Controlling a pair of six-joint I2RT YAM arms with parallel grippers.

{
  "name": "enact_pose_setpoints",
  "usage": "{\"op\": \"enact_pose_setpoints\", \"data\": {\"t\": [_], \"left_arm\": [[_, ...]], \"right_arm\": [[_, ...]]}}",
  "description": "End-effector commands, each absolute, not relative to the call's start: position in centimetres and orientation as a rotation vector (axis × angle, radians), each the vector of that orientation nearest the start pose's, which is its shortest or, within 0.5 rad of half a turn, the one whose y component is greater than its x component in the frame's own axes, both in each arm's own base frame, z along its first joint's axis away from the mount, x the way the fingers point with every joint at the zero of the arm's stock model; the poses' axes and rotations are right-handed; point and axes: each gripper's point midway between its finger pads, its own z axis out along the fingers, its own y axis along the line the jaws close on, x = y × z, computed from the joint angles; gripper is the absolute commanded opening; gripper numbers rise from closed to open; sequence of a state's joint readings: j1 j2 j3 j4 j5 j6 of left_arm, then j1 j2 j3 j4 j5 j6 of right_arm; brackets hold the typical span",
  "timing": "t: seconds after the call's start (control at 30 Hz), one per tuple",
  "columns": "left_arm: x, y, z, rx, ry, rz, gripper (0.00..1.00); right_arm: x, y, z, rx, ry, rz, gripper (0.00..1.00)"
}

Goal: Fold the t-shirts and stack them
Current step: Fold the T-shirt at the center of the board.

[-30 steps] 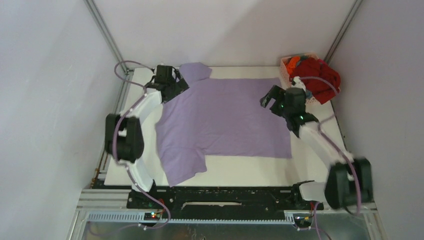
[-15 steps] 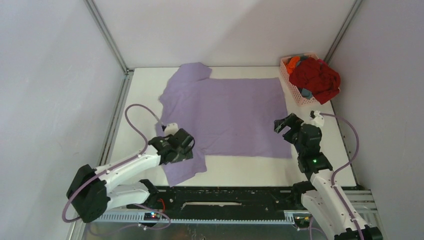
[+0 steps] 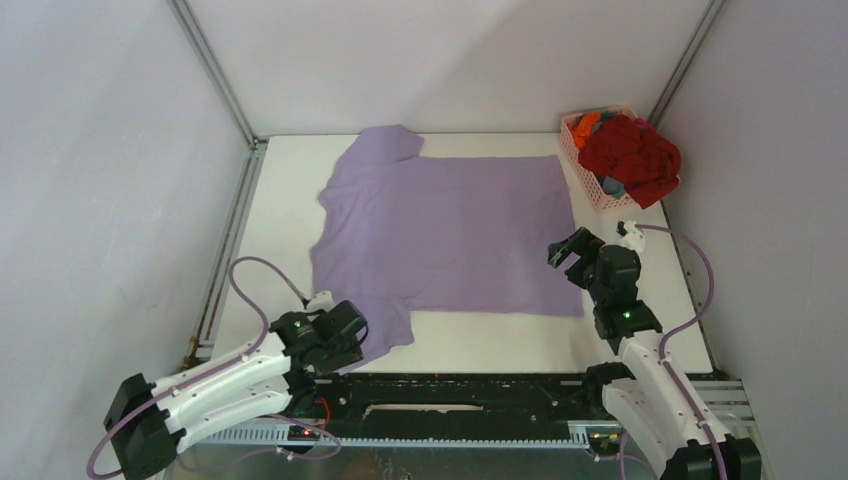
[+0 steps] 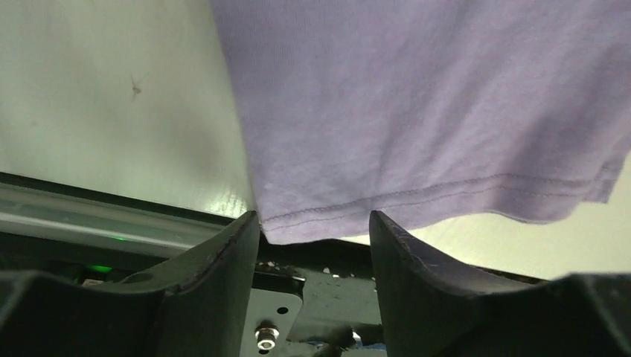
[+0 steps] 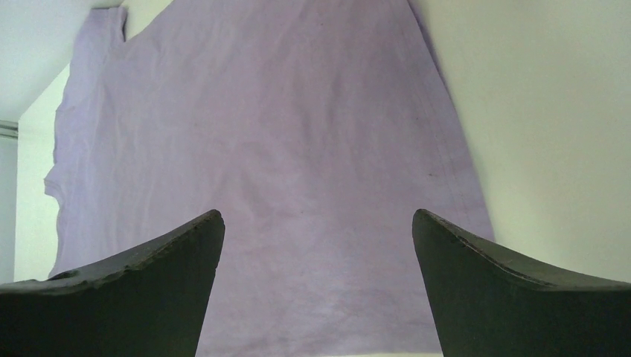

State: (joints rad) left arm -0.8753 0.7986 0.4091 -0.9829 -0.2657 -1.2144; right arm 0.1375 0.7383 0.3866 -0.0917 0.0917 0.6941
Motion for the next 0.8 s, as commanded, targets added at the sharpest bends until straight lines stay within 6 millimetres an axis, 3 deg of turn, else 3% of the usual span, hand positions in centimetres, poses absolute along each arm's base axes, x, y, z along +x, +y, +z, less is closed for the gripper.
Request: {"op": "enact_pose_setpoints", "data": {"t": [0.0,0.17,0.23,0.33,0.43,0.6,0.77], "left_arm": [[7.1,-9.0,0.7,-0.578,2.804,-0.105,0.59],[6.9,-9.4,-0.1,-0.514,2.851,-0.086,0.48],[7.1,-9.5,-0.3,-0.489,2.857,-0.072,0.34],[7.9,-10.1,-0.2,-0.448,2.841,-0.081,0.01],[9.8,-11.2,0.9,-0.403,2.766,-0.15,0.0],[13.7,-13.9,4.6,-0.301,2.568,-0.335,0.0],[15.9,-16.4,7.6,-0.207,2.415,-0.519,0.0]], "right_arm": [[29.1,4.5,13.3,0.612,1.916,0.409,1.0],[29.1,4.4,13.0,0.625,1.922,0.406,1.0],[29.0,4.2,12.9,0.649,1.923,0.402,1.0],[28.4,3.6,12.5,0.708,1.932,0.377,0.98],[27.1,2.7,11.4,0.804,1.955,0.33,0.98],[24.0,0.9,8.5,0.98,1.996,0.219,0.95],[22.1,1.3,5.9,1.035,2.031,0.25,0.88]]}}
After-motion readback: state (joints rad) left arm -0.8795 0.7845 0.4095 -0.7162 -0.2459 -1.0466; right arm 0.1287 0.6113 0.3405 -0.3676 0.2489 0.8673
